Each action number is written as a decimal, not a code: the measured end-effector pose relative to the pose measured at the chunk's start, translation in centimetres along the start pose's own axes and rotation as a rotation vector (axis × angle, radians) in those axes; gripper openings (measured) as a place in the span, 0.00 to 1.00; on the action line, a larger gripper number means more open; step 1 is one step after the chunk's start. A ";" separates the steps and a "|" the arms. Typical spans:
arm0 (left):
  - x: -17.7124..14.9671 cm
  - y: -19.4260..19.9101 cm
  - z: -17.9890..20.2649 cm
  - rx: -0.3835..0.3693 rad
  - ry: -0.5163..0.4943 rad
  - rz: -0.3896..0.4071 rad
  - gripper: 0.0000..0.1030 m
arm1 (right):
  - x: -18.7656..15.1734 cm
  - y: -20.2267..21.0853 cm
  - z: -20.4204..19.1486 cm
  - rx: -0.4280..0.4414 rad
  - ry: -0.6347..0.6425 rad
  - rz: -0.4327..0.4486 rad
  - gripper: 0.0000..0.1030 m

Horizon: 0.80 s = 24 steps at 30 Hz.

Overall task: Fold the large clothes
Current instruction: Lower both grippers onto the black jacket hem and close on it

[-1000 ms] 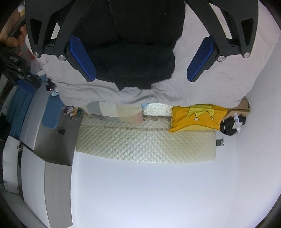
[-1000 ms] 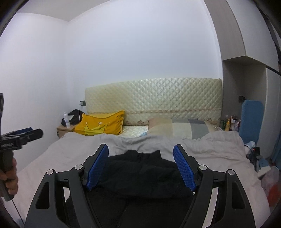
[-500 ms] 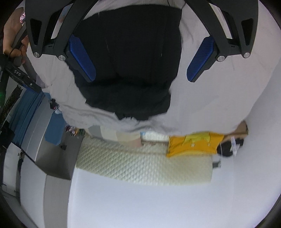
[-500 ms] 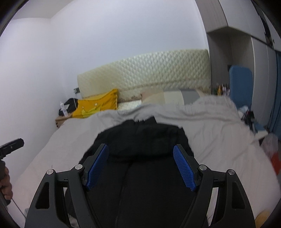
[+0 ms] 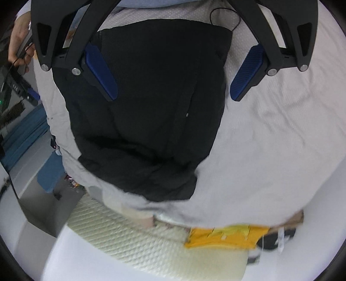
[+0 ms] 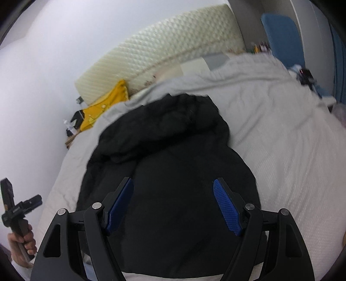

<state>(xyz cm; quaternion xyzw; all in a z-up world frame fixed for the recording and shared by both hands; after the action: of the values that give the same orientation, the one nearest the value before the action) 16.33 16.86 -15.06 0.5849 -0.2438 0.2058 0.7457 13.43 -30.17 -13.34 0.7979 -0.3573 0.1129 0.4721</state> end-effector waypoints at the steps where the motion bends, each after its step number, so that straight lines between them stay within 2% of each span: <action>1: -0.2 -0.7 -0.5 -0.005 0.018 -0.017 1.00 | 0.1 -0.4 0.8 -0.002 -0.019 -0.009 0.73; 6: -1.3 -4.0 -3.1 -0.013 0.115 -0.093 1.00 | 0.4 -2.3 4.9 -0.019 -0.129 -0.052 0.73; 12: -3.0 -7.7 -5.6 -0.060 0.240 -0.188 1.00 | -0.5 -4.2 10.0 -0.064 -0.317 -0.123 0.79; 14: -3.7 -8.9 -6.5 -0.100 0.297 -0.223 1.00 | -0.6 -4.7 11.0 -0.065 -0.346 -0.150 0.79; 18: -4.7 -10.1 -8.0 -0.134 0.372 -0.257 1.00 | -1.4 -6.1 13.6 -0.079 -0.456 -0.205 0.80; 22: -5.6 -11.5 -8.3 -0.169 0.411 -0.297 1.00 | -3.0 -8.0 14.9 -0.023 -0.560 -0.296 0.81; 24: -6.0 -12.0 -8.4 -0.173 0.421 -0.310 1.00 | -3.1 -8.3 14.8 -0.020 -0.560 -0.315 0.82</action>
<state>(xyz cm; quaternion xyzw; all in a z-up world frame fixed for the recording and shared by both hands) 19.67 22.13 -29.58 0.4937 -0.0077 0.1847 0.8498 14.44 -38.54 -28.33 0.8389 -0.3467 -0.1890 0.3747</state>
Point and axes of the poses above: each gripper's, at about its wrist camera, not at the fingertips, and y roughly against the way its jaws point, z to its right, x to its top, the point moved 3 cm from there along -y, roughly the way its jaws point, and after that the axes turned 9 degrees about -y, right-handed, at the moved point
